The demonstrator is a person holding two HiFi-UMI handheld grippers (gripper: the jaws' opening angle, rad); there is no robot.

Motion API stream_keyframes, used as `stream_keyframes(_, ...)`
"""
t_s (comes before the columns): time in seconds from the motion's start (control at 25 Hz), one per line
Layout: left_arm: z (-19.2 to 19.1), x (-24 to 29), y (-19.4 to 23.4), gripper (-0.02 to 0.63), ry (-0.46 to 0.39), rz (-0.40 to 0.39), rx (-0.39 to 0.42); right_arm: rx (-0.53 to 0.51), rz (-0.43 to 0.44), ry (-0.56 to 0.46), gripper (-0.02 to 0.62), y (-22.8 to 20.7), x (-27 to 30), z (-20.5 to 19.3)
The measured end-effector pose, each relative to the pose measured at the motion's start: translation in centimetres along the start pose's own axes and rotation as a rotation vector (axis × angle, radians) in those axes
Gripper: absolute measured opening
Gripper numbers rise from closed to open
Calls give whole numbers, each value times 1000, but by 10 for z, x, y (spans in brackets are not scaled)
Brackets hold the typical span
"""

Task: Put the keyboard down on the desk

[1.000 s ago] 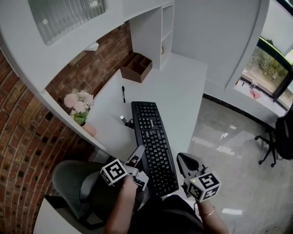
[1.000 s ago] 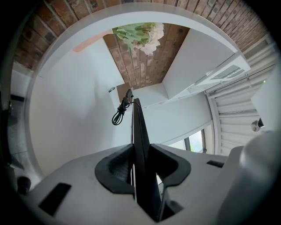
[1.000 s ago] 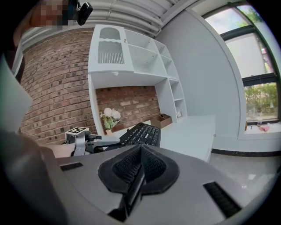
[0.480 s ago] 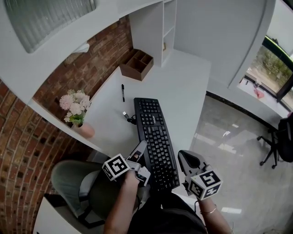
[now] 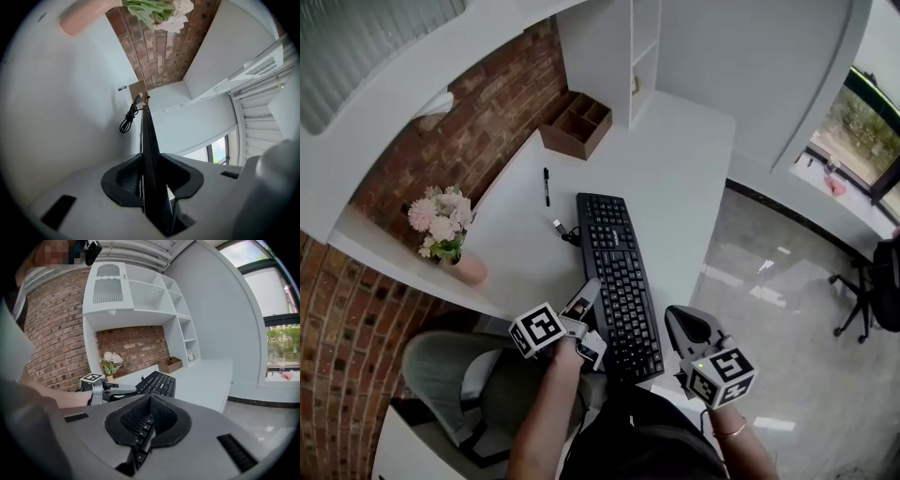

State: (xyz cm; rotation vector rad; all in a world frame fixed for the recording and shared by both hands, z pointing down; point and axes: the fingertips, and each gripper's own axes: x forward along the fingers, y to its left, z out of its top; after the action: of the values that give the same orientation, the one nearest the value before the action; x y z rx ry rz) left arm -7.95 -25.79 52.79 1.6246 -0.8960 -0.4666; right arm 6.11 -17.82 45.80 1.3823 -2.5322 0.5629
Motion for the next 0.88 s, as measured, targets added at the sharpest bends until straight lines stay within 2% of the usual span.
stream_keyframes(0.2,0,15,8,114,31,20,30,1,6,15,5,-7,9,-1)
stream_keyframes(0.72,5,39,22,114,34,12,8,19,31,63,5,-18,41,-14)
stream_keyframes(0.88,5,42,32,114,46,56,29,24,42,76,5,-18,49,-16)
